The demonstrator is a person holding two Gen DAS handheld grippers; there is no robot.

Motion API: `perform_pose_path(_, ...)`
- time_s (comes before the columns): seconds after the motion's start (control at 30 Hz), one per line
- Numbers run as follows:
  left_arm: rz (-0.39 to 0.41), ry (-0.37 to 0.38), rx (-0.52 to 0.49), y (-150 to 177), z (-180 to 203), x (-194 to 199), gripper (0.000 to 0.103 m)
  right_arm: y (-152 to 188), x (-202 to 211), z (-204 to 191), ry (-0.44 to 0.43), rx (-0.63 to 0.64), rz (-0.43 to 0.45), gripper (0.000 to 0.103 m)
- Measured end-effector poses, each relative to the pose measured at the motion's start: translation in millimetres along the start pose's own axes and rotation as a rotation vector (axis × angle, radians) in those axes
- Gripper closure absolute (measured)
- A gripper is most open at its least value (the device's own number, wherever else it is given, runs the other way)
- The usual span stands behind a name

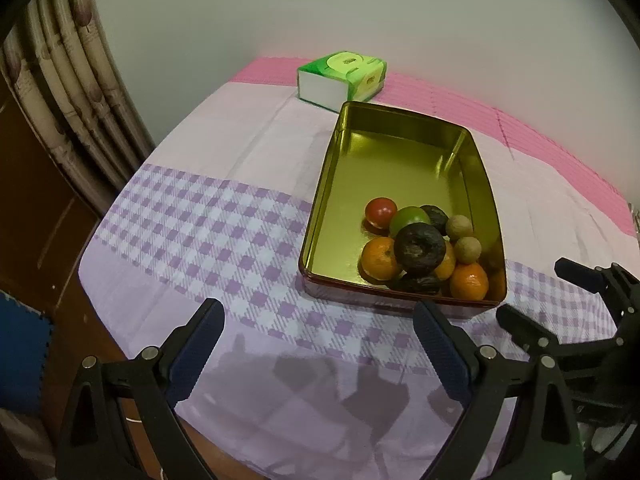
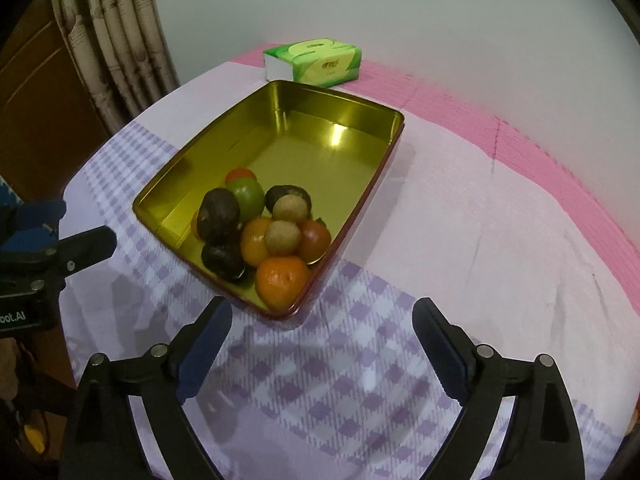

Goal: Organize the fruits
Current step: 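Open the right gripper to release the tan fruits into the tray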

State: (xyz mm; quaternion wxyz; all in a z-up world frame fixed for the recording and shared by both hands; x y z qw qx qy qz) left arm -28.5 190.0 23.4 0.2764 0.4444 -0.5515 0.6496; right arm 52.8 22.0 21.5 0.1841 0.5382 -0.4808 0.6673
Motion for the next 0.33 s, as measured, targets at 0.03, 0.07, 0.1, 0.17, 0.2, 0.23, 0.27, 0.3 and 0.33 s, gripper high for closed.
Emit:
perform_pose_path(0.03, -0.001, 0.000, -0.002, 0.7, 0.6, -0.1, 0.009, 1.5, 0.8, -1.3, -0.001, 0.006, -0.001, 0.011)
perform_pose_path(0.07, -0.003, 0.001, -0.003, 1.0, 1.0, -0.4, 0.009, 2.4, 1.2, -2.2, 0.001, 0.010, -0.001, 0.011)
perform_pose_path(0.1, -0.003, 0.001, -0.005, 1.4, 1.8, -0.3, 0.009, 3.8, 1.5, -3.2, 0.000, 0.015, -0.001, 0.011)
perform_pose_path(0.17, 0.002, 0.005, -0.011, 1.6, 3.4, 0.7, 0.009, 6.3, 2.8, -4.0, -0.001, 0.017, -0.001, 0.011)
perform_pose_path(0.2, 0.003, 0.007, -0.014, 1.8, 4.2, 1.0, 0.009, 7.7, 3.5, -4.0, -0.001, 0.016, -0.002, 0.011)
perform_pose_path(0.23, 0.005, 0.009, -0.016, 2.0, 4.9, 1.4, 0.009, 7.9, 3.6, -3.4, -0.003, 0.015, -0.004, 0.011)
perform_pose_path(0.27, 0.006, 0.010, -0.018, 2.1, 5.7, 1.6, 0.009, 8.5, 3.8, -2.9, -0.003, 0.013, -0.005, 0.011)
perform_pose_path(0.3, 0.006, 0.010, -0.021, 2.1, 6.4, 1.7, 0.009, 8.7, 4.2, -2.7, -0.002, 0.010, -0.004, 0.011)
perform_pose_path(0.33, 0.006, 0.007, -0.020, 2.3, 6.9, 2.0, 0.009, 9.0, 4.8, -2.7, -0.002, 0.009, -0.004, 0.011)
Point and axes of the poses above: each gripper's, at about its wrist camera, not at the fingertips, and x roughly against the way its jaws point, z to its right, y to its underside, the point moved 2 cm from there along -x, roughly the way its jaws point, and after that the axes turned 1 degree about -z, right-handed, at the moved point
